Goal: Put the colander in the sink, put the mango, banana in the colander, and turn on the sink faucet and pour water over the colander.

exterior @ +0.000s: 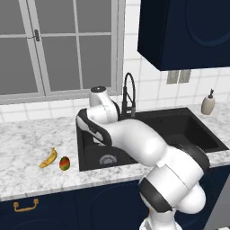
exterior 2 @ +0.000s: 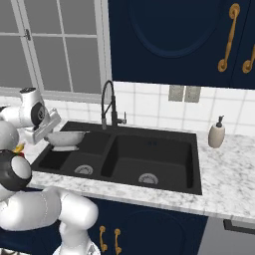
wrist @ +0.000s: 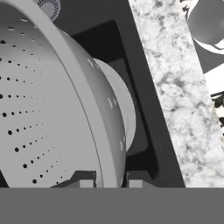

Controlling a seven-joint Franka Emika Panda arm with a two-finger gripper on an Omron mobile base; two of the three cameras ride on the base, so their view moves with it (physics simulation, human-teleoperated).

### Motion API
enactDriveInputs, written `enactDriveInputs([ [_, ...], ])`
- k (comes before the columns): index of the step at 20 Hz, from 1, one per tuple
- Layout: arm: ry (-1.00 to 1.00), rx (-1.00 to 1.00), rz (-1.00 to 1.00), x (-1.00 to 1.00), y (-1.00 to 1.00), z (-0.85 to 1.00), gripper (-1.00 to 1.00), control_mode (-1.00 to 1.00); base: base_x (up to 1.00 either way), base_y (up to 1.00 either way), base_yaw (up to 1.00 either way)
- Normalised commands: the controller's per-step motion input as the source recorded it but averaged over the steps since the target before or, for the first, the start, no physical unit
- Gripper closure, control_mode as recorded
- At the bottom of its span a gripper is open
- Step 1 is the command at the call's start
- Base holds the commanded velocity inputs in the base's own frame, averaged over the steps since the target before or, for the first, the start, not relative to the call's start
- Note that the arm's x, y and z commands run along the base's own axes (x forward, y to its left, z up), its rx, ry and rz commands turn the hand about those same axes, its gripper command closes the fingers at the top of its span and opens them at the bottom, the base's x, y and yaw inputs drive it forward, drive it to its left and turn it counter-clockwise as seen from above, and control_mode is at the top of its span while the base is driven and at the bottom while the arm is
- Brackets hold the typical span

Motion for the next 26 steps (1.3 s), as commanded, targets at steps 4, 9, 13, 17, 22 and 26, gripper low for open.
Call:
enactDriveInputs([
  [4, 0.0, 0.0, -0.19, 0.32, 0.0, -0.34, 1.0, -1.0, 0.0, 0.0, 0.0],
  [9, 0.0, 0.0, -0.18, 0.19, 0.0, -0.39, 1.0, -1.0, 0.0, 0.0, 0.0],
  [13, 0.0, 0.0, -0.16, 0.14, 0.0, -0.46, 1.0, -1.0, 0.0, 0.0, 0.0],
  [17, 0.0, 0.0, -0.16, 0.16, 0.0, -0.52, 1.0, -1.0, 0.0, 0.0, 0.0],
  [22, -0.03, 0.0, -0.18, 0.23, 0.08, -0.48, 1.0, -1.0, 0.0, 0.0, 0.0],
  [26, -0.04, 0.0, -0.19, 0.25, 0.31, -0.46, 1.0, -1.0, 0.0, 0.0, 0.0],
])
